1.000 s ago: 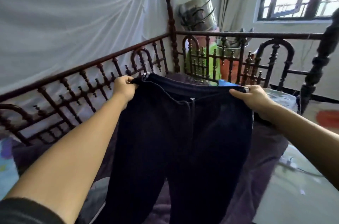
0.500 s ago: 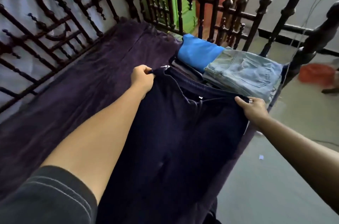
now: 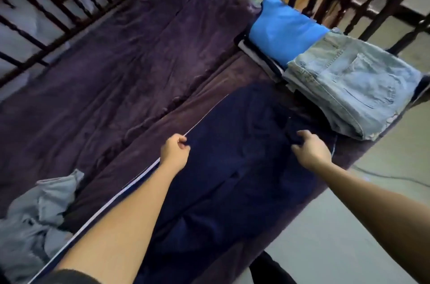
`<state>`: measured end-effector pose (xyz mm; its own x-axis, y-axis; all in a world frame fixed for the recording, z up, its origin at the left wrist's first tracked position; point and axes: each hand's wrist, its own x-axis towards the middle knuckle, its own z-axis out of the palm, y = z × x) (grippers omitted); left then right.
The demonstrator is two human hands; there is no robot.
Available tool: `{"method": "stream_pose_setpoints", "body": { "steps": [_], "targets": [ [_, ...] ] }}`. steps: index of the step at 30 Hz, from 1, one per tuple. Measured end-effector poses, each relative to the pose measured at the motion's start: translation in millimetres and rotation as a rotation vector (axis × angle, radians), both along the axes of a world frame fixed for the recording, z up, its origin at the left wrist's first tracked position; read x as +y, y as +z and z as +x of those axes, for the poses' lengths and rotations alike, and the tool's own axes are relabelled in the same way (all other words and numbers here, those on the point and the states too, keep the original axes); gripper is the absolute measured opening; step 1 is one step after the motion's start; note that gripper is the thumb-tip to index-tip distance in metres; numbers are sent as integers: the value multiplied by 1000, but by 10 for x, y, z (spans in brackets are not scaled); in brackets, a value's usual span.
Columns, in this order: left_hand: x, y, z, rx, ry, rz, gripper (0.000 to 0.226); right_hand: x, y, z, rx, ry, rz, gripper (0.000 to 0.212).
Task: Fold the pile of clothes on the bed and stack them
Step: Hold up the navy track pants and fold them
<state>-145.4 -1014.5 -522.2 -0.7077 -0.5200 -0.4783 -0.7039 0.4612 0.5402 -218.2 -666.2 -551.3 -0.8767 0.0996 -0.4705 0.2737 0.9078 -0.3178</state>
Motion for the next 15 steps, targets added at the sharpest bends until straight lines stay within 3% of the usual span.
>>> {"method": "stream_pose_setpoints", "body": {
  "steps": [5, 9, 15],
  "targets": [
    [-729, -283, 1518, -287, 162, -60, 11, -1049, -100, 211, -129, 383, -41, 36],
    [-1264, -392, 2352, -412, 293, -91, 10, -1938, -273, 427, -195, 646, -48, 30],
    [-2107, -655, 3163, -450, 508, -263, 42, -3306, -631, 1025, -237, 964, -9, 31]
  ]
}}
